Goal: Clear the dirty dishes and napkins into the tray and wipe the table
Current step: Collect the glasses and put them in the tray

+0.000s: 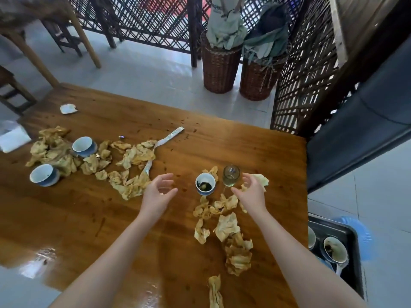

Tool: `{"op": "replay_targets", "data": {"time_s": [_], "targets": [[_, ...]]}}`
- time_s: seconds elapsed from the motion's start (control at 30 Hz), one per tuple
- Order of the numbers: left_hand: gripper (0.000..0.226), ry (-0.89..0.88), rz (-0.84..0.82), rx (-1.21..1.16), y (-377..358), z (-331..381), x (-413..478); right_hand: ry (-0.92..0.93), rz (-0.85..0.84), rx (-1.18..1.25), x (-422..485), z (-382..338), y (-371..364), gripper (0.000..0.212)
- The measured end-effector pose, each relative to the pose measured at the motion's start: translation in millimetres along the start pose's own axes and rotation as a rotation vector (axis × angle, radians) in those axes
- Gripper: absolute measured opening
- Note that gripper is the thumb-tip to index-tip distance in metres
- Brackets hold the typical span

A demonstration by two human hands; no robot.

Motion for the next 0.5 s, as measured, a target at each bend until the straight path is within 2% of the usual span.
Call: {"op": "replay_targets", "data": {"time_s": [0.2,0.33,0.5], "targets": [[0.037,0.026,-0.002,-0.037,5,-9,14,-0.038,-0.039,0.051,32,-2,-20,0.067],[0.033,0.022,0.006,-0.018,13,-14,16,-0.018,-0.023,0.049,36,-9,-21,0.055],[0.032,-0.001,-0.013,-0.053,26,-17,24,0.016,0.05,0.077,27,-25,-17,0.056]]}}
Point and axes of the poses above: each hand's wrist, its own x-axis towards the middle knuckle, its own y-axis out of the back of the hand, z = x × y, the point moved 4 cm from there along x, towards the middle knuckle, and after that the axes turned 11 degrees about -z, right-handed, at the moved point
